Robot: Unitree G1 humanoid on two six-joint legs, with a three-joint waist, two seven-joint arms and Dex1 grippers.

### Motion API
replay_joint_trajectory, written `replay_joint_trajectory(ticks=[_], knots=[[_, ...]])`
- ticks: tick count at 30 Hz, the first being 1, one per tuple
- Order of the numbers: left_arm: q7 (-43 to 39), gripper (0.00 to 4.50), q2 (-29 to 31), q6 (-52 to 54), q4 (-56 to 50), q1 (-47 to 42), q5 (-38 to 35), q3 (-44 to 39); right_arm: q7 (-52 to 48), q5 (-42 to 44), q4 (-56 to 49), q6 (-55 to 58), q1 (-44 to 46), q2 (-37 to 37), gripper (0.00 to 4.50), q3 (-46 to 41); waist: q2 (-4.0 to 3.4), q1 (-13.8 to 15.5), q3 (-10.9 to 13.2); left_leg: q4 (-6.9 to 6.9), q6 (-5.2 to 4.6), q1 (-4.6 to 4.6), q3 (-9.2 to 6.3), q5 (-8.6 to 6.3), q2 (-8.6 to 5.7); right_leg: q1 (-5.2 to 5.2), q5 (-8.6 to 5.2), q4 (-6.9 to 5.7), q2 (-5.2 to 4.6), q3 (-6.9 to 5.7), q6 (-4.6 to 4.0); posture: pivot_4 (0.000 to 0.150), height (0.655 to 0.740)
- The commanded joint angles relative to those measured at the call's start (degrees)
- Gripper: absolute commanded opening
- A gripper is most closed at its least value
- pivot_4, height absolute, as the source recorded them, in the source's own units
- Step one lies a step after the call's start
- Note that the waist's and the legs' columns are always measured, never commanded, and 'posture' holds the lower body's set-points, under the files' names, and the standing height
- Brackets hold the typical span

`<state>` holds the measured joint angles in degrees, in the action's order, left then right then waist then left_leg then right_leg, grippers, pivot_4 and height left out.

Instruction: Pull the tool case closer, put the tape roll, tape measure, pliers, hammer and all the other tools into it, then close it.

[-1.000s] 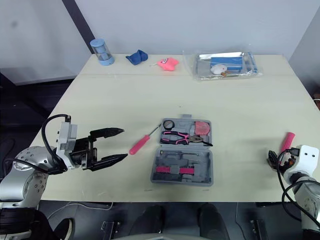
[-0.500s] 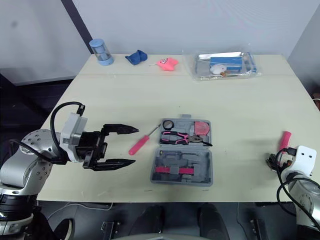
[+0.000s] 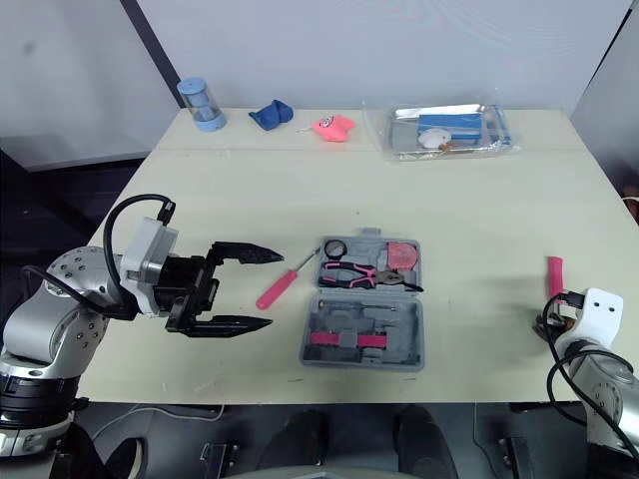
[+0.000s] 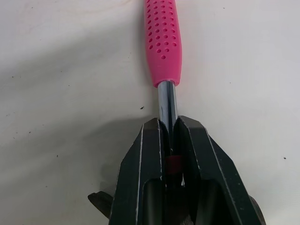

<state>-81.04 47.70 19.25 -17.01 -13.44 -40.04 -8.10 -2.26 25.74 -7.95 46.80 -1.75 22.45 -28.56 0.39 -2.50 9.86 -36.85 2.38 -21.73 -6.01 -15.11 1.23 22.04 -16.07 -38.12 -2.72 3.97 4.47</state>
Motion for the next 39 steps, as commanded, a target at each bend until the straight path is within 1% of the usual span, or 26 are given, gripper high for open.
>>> replay_joint_trajectory(ticks=[1,10,14,18,23,29,32,34,39], knots=[[-0.27,4.50,0.57,0.05,-1.38,-0.54,-1.06,-0.52,-0.32,-0.14,1.11,0.80,-0.50,-0.36,0.02,-0.56,0.01,0.00,-0.01,0.00,0.00,0.00,0.00,0.00,0.00,0.00,0.00,0.00,0.00,0.00,0.00,0.150,0.7400],[-0.65,4.50,0.61,0.11,-1.24,-0.29,-1.43,-0.98,-4.57,-0.62,-1.48,-1.51,-0.32,3.12,0.02,-0.64,-0.04,0.00,0.03,0.00,0.00,-0.01,0.01,0.00,0.00,0.00,0.00,0.00,0.00,0.00,0.00,0.150,0.7400],[-1.31,4.50,1.08,-0.11,-0.81,0.03,-1.44,-1.38,-5.84,-0.24,-3.87,0.78,0.35,4.84,0.02,0.20,-0.18,-0.06,0.11,0.00,0.00,-0.01,0.02,0.00,0.00,0.01,0.00,0.00,0.00,0.01,0.00,0.150,0.7400],[-1.97,4.50,1.65,-0.40,-0.30,0.33,-1.26,-1.87,-5.62,1.00,-7.97,4.34,2.18,4.55,0.02,1.29,-0.20,-0.07,0.12,0.00,0.00,-0.01,0.01,0.00,0.00,0.02,0.00,-0.01,0.00,0.01,0.00,0.150,0.7400],[-2.63,4.50,2.25,-0.62,-0.10,0.85,-1.22,-2.43,-4.14,1.78,-13.63,9.32,3.82,2.71,0.02,4.38,-0.20,-0.01,0.12,0.01,0.00,-0.03,0.00,0.00,0.00,0.03,0.00,-0.01,0.00,0.00,0.00,0.150,0.7400],[-3.16,4.50,2.54,-1.13,0.13,2.00,-1.09,-3.14,-3.76,0.94,-19.70,11.86,2.50,0.36,0.02,11.52,-0.21,0.03,0.13,0.01,0.00,-0.07,-0.03,0.00,0.00,0.06,0.00,0.01,0.00,-0.02,0.00,0.150,0.7400],[-3.16,4.50,2.60,-1.20,0.13,2.19,-1.12,-3.29,-5.33,0.05,-20.73,10.87,1.04,1.63,0.02,13.73,-0.21,0.16,0.13,0.01,0.00,-0.08,-0.03,0.00,0.00,0.07,0.00,0.02,0.00,-0.02,0.00,0.150,0.7400],[-3.26,4.50,2.72,-1.33,0.23,2.35,-1.10,-3.41,-7.68,-0.68,-21.34,9.64,-0.20,3.83,0.02,15.42,-0.21,0.16,0.13,0.01,0.00,-0.10,-0.03,0.00,-0.01,0.08,0.00,0.03,-0.01,-0.02,0.00,0.150,0.7400],[-3.68,4.50,2.88,-1.76,0.47,2.63,-1.02,-3.65,-10.81,-2.52,-20.39,7.06,-1.88,7.30,0.02,16.79,-0.21,-0.02,0.13,0.01,0.00,-0.08,-0.03,0.00,-0.01,0.08,0.00,0.02,0.00,-0.03,0.00,0.150,0.7400]])
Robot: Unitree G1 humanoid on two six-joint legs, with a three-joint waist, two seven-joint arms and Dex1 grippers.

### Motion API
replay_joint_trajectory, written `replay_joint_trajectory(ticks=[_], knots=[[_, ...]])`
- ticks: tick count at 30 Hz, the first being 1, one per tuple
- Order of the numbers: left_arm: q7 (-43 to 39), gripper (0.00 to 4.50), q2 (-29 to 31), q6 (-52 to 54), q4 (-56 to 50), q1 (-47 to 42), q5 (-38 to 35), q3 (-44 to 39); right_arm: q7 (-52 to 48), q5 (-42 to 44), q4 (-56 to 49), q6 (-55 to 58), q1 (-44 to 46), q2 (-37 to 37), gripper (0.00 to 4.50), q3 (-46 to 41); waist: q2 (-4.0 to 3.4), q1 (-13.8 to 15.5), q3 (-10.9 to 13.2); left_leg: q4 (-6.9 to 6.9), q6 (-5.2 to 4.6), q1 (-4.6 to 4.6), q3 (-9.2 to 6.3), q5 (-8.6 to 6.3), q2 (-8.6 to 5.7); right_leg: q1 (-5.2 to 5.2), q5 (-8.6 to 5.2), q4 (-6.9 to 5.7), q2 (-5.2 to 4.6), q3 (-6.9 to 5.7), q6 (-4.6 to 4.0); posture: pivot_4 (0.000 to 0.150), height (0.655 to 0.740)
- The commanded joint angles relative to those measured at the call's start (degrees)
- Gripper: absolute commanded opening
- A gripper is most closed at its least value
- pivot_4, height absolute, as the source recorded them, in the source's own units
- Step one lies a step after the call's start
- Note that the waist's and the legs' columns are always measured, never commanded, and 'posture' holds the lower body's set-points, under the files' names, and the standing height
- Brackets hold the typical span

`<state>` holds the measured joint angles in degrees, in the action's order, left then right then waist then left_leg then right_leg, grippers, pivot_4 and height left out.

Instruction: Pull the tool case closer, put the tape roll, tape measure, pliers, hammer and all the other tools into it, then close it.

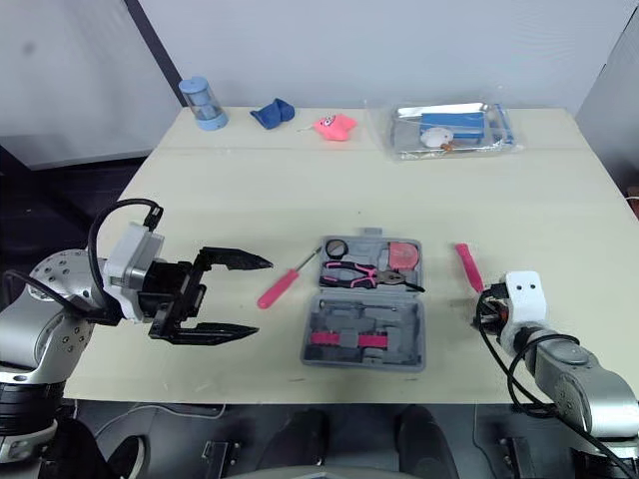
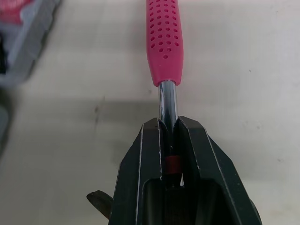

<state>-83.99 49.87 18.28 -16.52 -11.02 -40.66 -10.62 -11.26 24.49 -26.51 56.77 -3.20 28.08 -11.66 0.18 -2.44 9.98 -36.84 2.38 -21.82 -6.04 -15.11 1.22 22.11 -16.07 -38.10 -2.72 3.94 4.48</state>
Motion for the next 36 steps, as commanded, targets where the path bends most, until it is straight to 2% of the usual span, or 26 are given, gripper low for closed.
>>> replay_joint_trajectory(ticks=[1,6,15,18,23,27,30,36], knots=[[-0.79,4.50,0.72,-0.84,0.02,0.23,-0.39,-1.14,-2.19,-1.48,-1.63,-3.21,-0.69,1.82,0.02,0.04,0.00,-0.09,0.00,0.00,0.00,0.00,0.00,0.00,0.00,0.00,0.00,0.00,0.00,0.00,0.00,0.150,0.7400],[-1.56,4.50,0.84,-1.37,0.45,0.55,-0.20,-1.43,-4.51,-3.11,-1.29,-6.37,-2.59,2.37,0.02,0.86,0.00,-0.05,0.00,0.00,0.00,-0.01,0.00,0.00,0.00,0.00,0.00,0.00,0.00,0.00,0.00,0.150,0.7400],[-3.62,4.50,0.92,-3.21,2.62,-0.01,0.31,-0.98,-16.89,-2.71,0.23,-15.13,-3.91,10.59,0.02,-1.59,0.01,-0.05,0.02,-0.01,0.00,0.00,0.01,0.00,0.00,0.00,0.00,0.01,0.00,0.00,0.00,0.150,0.7400],[-4.12,4.50,0.94,-3.79,3.53,-0.43,0.46,-0.88,-22.49,-1.21,-0.15,-17.07,-3.83,13.98,0.02,-2.85,0.01,0.01,0.02,-0.01,0.00,-0.02,0.01,0.00,0.00,0.00,0.00,0.01,0.00,0.00,0.00,0.150,0.7400],[-5.89,4.50,1.52,-5.22,5.52,-0.51,1.23,-0.92,-34.78,-0.27,-3.31,-18.96,-3.55,24.39,0.02,-0.29,0.03,-0.04,0.05,-0.02,0.00,-0.01,0.01,0.00,0.00,0.00,0.00,0.01,-0.01,-0.01,0.00,0.150,0.7400],[-7.74,4.50,2.77,-6.45,7.76,-0.66,1.80,-1.02,-41.18,0.59,-4.90,-17.46,0.97,30.76,0.02,3.76,0.08,-0.10,0.08,-0.03,0.00,0.00,-0.02,0.00,0.02,-0.01,0.00,0.00,0.01,-0.03,0.00,0.150,0.7400],[-8.25,4.50,3.72,-7.11,8.57,-0.64,2.16,-0.81,-44.44,0.11,-6.23,-14.53,9.65,33.86,0.02,10.58,0.10,-0.10,0.18,-0.08,0.00,-0.03,0.01,0.00,0.01,0.00,0.00,0.01,-0.01,-0.03,0.01,0.150,0.7400],[-8.51,4.50,5.99,-9.09,9.47,1.42,2.21,-0.27,-46.92,-3.39,-7.67,-5.46,30.75,30.97,0.02,28.23,0.17,-0.54,0.34,-0.10,0.01,-0.12,-0.01,0.00,0.04,0.13,0.00,0.01,0.00,-0.05,0.00,0.150,0.7400]])
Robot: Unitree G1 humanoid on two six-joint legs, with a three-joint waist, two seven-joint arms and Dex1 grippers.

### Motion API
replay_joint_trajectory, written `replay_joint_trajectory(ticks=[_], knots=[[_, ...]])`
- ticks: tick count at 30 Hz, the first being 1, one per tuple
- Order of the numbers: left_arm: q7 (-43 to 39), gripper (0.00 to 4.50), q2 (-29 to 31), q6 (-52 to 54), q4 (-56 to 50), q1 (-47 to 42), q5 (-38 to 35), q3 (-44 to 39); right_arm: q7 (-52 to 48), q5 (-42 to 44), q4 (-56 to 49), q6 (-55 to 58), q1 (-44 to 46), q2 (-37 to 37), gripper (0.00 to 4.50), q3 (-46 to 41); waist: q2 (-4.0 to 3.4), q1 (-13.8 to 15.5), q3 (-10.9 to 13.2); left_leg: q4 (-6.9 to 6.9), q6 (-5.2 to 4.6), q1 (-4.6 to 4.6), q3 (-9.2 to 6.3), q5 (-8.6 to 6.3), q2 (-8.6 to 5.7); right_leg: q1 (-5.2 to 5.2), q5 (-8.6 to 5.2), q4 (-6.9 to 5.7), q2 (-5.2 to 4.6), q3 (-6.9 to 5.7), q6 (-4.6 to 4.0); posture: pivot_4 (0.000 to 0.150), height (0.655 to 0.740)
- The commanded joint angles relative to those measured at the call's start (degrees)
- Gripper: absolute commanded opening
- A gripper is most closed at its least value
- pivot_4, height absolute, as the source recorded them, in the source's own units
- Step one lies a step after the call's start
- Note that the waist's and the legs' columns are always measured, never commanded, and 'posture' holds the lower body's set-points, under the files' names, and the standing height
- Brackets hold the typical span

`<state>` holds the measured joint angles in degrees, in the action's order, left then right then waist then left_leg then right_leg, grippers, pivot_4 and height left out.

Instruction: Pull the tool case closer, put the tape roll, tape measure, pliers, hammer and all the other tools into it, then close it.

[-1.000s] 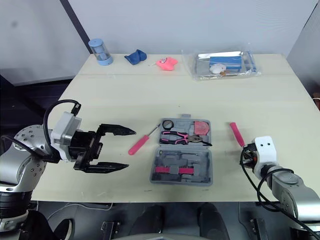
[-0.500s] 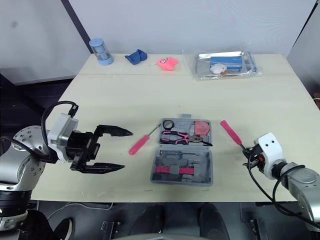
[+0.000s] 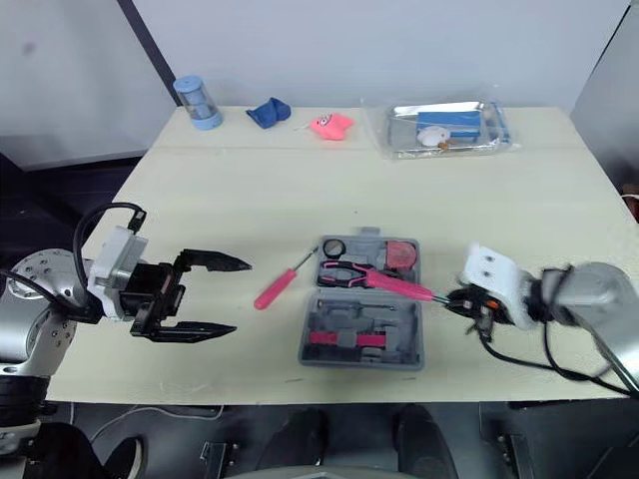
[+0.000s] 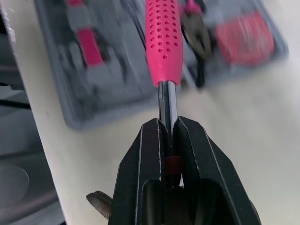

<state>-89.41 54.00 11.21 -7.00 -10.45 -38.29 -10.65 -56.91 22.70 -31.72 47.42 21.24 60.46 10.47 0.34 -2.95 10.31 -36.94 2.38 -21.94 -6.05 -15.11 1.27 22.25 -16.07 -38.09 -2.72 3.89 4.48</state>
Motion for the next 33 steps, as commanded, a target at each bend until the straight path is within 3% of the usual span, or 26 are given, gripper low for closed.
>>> replay_joint_trajectory(ticks=[1,7,16,33], knots=[[-3.09,4.50,2.45,-2.66,0.25,1.46,-0.02,-0.08,-1.49,-2.59,-2.52,5.53,9.59,-2.35,0.02,9.18,0.01,0.02,0.01,0.01,0.00,-0.03,-0.05,0.00,0.00,0.02,0.00,0.00,0.01,-0.03,0.00,0.150,0.7400],[-3.09,4.50,3.69,-4.15,0.76,3.37,-0.24,-0.34,-1.48,-6.94,-1.88,12.26,20.49,-6.50,0.02,21.24,0.03,0.67,0.02,-0.24,0.06,-1.08,-0.25,0.03,-0.06,0.91,0.02,-0.16,-0.05,-0.22,-0.01,0.150,0.7400],[-3.09,4.50,5.01,-5.91,1.96,5.83,0.21,-1.08,1.01,-12.33,0.43,18.63,27.97,-12.81,0.02,33.25,0.02,0.17,0.02,-0.31,0.02,-1.00,-0.26,0.01,-0.09,0.99,0.01,-0.53,-0.06,-0.22,-0.03,0.150,0.7400],[-3.09,4.50,6.14,-7.88,4.21,8.17,-0.21,-2.14,3.92,-14.91,4.21,20.18,27.79,-18.18,0.02,37.34,0.03,-1.03,0.02,-0.35,0.02,-0.99,-0.20,0.01,-0.09,1.15,0.00,-0.81,-0.05,-0.20,-0.05,0.150,0.7400]])
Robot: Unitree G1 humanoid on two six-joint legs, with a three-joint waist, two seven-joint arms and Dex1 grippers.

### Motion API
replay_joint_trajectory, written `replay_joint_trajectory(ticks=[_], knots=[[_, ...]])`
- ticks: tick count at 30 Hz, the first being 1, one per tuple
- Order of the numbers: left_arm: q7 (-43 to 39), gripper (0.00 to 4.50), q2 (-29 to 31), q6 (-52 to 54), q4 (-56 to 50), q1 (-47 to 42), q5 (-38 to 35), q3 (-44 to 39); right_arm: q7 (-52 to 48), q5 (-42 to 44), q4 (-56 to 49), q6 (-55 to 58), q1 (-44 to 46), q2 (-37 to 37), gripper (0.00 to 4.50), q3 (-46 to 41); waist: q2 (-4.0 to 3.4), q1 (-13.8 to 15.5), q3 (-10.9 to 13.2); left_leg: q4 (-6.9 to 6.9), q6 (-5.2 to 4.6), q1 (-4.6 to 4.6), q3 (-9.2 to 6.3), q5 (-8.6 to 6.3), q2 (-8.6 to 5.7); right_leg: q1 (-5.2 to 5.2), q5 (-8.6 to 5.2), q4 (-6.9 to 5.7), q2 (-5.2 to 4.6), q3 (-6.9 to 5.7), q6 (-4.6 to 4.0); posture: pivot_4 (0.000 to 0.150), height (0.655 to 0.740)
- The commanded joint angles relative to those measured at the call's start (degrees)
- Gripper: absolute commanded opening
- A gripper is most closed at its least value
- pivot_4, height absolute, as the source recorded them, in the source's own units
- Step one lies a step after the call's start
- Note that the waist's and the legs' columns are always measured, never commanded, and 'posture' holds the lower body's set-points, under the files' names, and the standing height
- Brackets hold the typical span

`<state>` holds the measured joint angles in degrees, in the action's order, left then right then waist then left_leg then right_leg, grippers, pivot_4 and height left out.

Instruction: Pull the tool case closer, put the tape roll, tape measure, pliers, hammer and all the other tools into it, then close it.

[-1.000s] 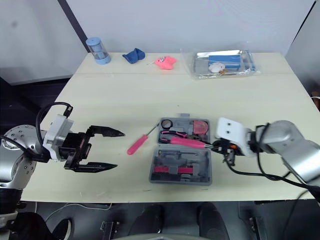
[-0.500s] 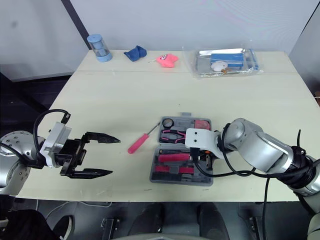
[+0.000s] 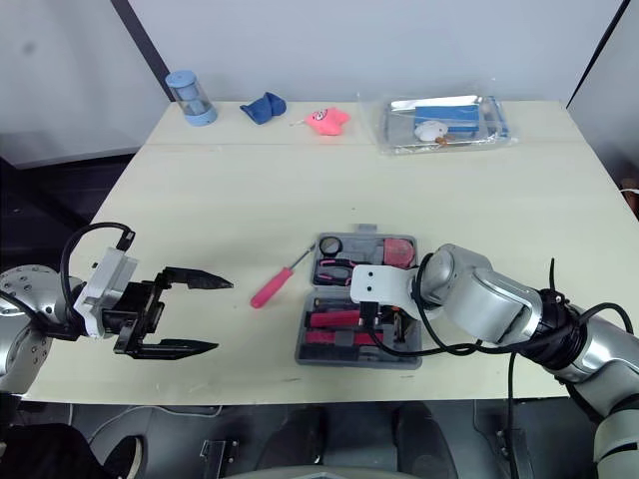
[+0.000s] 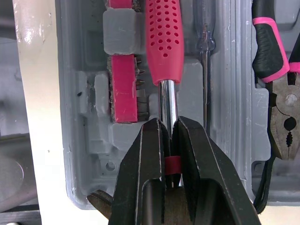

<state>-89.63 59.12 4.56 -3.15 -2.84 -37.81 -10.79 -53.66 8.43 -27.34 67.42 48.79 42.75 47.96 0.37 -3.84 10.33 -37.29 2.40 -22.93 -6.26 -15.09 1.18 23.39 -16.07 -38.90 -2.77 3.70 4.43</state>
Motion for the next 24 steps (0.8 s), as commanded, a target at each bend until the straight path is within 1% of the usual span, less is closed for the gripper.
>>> replay_joint_trajectory(ticks=[1,13,23,24], knots=[[-2.87,4.50,0.99,-1.35,0.57,0.63,-0.71,-2.08,0.79,-0.50,0.00,0.12,0.05,-0.85,0.02,-0.28,0.00,-0.18,0.00,0.00,0.00,0.00,0.00,0.00,0.00,0.00,0.00,-0.01,0.00,0.00,0.00,0.150,0.7400],[-2.87,4.50,1.58,-2.93,2.63,0.93,-0.84,-1.63,2.34,-1.08,1.65,-1.39,-1.43,-3.41,0.02,0.24,0.00,-0.35,0.00,0.00,0.00,0.01,0.00,0.00,0.01,0.02,0.00,-0.05,0.01,0.01,0.00,0.150,0.7400],[-2.87,4.50,1.32,-3.23,2.47,0.44,-1.12,-0.99,2.10,-2.51,3.15,-3.93,-1.89,-3.44,0.02,0.32,0.00,-0.35,0.00,0.00,0.00,0.01,0.00,0.00,0.01,0.03,0.00,-0.06,0.01,0.02,0.00,0.150,0.7400],[-2.87,4.50,1.31,-3.41,2.46,0.49,-1.16,-0.88,2.09,-2.64,3.20,-4.25,-1.98,-3.45,0.49,0.21,0.00,-0.35,0.00,0.00,0.00,0.01,0.01,0.00,0.01,0.03,0.00,-0.06,0.01,0.02,0.00,0.150,0.7400]])
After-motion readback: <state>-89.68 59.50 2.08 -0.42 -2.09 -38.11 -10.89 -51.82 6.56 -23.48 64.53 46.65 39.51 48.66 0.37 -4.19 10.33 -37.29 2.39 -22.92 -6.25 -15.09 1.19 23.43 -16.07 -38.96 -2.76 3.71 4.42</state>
